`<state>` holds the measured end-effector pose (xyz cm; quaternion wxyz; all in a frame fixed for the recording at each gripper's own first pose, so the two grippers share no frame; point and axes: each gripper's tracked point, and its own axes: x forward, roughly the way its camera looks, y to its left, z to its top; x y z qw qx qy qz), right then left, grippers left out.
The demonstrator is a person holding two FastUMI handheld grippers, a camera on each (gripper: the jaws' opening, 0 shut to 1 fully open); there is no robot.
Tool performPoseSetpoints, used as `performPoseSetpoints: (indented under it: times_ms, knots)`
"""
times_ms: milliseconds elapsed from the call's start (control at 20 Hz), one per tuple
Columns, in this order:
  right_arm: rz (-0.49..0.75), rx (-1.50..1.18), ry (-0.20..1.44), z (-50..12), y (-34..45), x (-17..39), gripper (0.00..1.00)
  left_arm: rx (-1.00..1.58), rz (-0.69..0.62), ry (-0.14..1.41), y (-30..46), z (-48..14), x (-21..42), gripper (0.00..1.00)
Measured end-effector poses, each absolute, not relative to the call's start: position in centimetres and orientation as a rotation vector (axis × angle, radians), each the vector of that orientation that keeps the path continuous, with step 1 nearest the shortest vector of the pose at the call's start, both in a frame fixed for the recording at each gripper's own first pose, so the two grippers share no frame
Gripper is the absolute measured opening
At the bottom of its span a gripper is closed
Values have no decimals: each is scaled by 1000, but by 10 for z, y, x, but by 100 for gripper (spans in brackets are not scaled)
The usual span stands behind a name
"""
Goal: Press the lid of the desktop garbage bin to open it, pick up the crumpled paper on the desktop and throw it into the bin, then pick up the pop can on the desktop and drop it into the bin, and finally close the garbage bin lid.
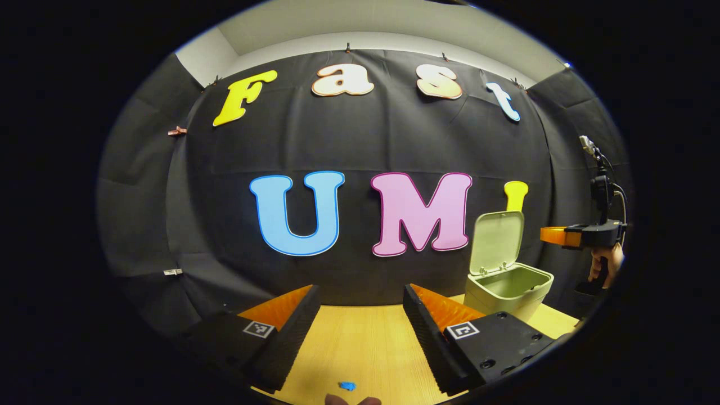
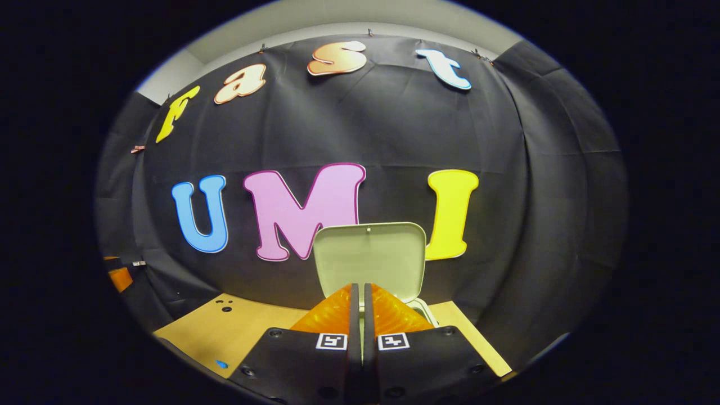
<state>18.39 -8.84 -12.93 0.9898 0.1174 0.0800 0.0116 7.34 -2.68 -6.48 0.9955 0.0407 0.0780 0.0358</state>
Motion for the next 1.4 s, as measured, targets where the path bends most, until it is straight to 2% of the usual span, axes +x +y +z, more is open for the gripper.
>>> performPoseSetpoints:
  times_ms: [200,250,400,450,550,1100,1400]
  knots:
    - [89,224,121,-119,-70,173,10,82,69,161,-27,-67,71,95]
    - [100,220,126,-118,-67,172,19,82,70,164,-27,-69,71,95]
    - [116,207,135,-118,-58,165,64,79,70,177,-25,-77,69,95]
    - [116,203,135,-117,-56,162,73,80,71,185,-23,-81,68,95]
    - [112,190,136,-119,-52,155,81,86,70,214,-19,-96,65,95]
    - [176,180,243,-146,-17,90,82,37,76,610,12,-262,25,95]
    - [180,211,320,-166,-11,64,82,35,69,776,26,-346,25,95]
